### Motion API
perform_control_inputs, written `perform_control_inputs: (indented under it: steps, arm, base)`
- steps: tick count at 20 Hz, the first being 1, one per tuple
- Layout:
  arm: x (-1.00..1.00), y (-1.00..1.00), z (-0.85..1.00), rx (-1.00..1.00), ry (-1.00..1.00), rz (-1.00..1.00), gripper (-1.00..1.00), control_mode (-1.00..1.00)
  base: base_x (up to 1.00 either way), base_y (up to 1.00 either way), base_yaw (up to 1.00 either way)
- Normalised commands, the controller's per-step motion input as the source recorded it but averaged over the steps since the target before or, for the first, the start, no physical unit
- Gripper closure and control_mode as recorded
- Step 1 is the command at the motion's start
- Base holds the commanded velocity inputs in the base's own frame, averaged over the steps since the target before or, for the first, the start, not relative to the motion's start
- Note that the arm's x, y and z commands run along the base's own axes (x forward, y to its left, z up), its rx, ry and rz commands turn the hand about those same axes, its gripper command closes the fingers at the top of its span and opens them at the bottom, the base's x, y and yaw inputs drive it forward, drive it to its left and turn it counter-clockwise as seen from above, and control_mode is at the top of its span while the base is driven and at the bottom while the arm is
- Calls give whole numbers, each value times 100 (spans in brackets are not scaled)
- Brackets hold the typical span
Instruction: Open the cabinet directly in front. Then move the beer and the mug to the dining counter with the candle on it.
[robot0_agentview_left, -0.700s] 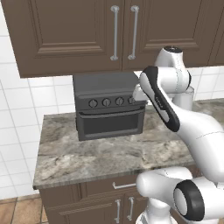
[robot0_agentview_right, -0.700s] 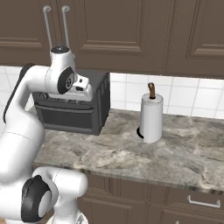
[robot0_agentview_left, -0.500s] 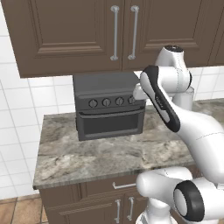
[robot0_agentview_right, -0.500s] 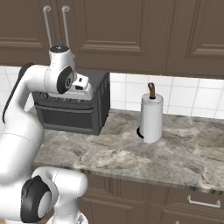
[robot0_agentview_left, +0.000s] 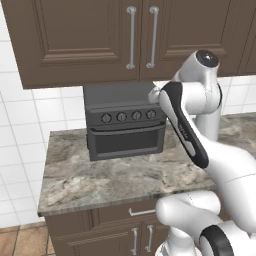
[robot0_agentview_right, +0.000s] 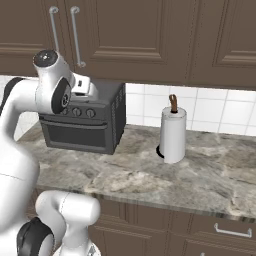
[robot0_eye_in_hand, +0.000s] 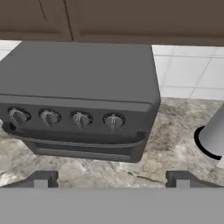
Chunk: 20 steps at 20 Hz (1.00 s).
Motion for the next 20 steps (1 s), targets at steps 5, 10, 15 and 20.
perform_control_inputs:
  steps: [5,10,15,20]
  arm:
    - [0,34,47,0,-42,0,-100,-100]
    - [0,27,54,0,-38,0,-100,-100]
    - [0,11,47,0,-39,0,-100,-100]
    - [0,0,39,0,-36,0,-100,-100]
  base:
    - [0,0,0]
    - [0,0,0]
    - [0,0,0]
    - [0,0,0]
